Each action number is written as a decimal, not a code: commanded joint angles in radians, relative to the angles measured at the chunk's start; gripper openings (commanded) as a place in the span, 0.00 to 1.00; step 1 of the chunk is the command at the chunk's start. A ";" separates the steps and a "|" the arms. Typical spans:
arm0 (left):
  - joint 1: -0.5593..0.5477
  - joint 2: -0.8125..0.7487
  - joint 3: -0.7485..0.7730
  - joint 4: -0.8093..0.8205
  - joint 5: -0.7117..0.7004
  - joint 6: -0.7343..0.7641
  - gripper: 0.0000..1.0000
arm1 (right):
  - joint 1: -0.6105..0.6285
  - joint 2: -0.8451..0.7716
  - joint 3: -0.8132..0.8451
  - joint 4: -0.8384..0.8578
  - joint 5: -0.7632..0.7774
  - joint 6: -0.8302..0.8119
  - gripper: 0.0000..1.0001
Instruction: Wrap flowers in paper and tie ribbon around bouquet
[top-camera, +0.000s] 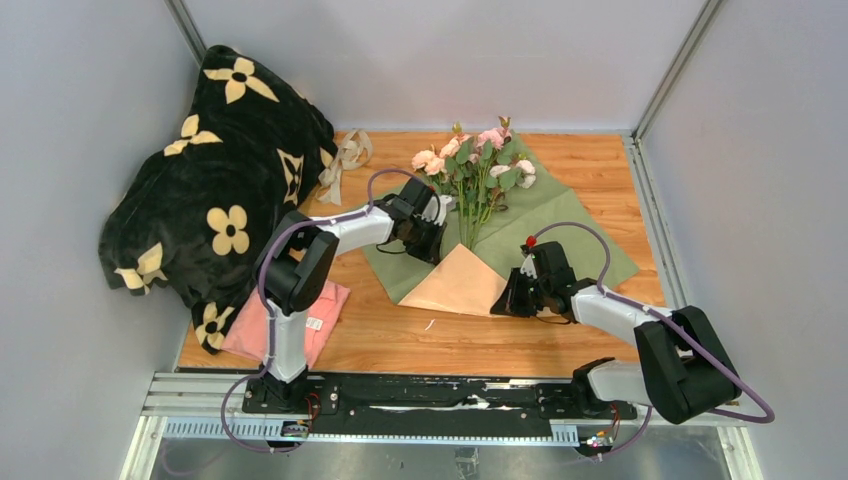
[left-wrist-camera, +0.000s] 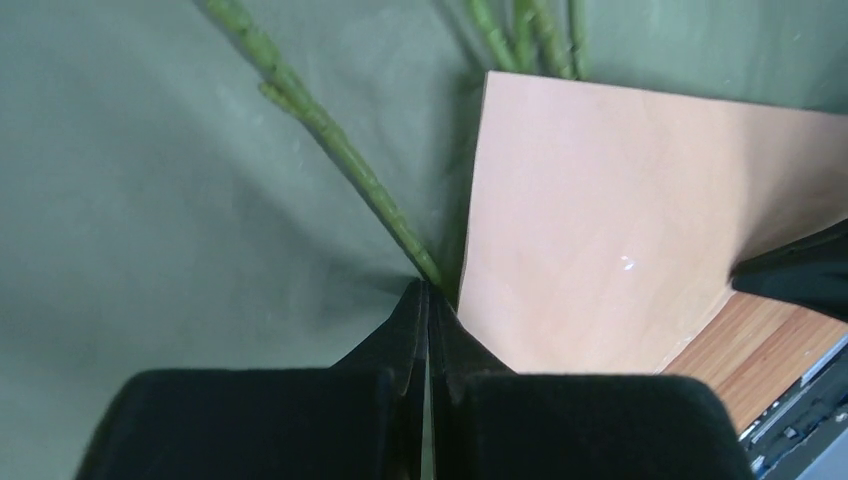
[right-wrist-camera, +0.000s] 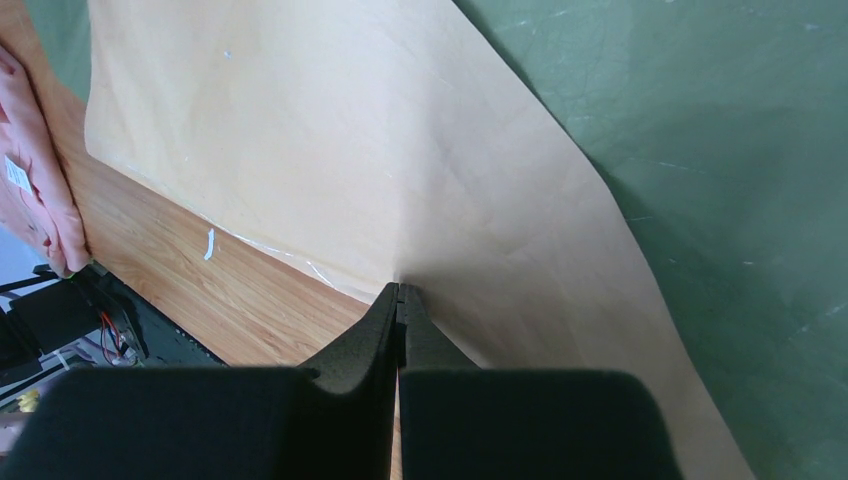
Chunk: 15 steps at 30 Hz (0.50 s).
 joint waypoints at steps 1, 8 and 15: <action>-0.035 0.090 0.036 0.011 0.042 -0.010 0.00 | -0.024 0.044 -0.051 -0.134 0.154 -0.059 0.00; -0.058 0.119 0.025 0.094 0.179 -0.052 0.03 | -0.024 0.048 -0.050 -0.126 0.153 -0.058 0.00; -0.023 0.021 0.010 0.022 0.125 0.030 0.09 | -0.024 0.044 -0.054 -0.128 0.157 -0.055 0.00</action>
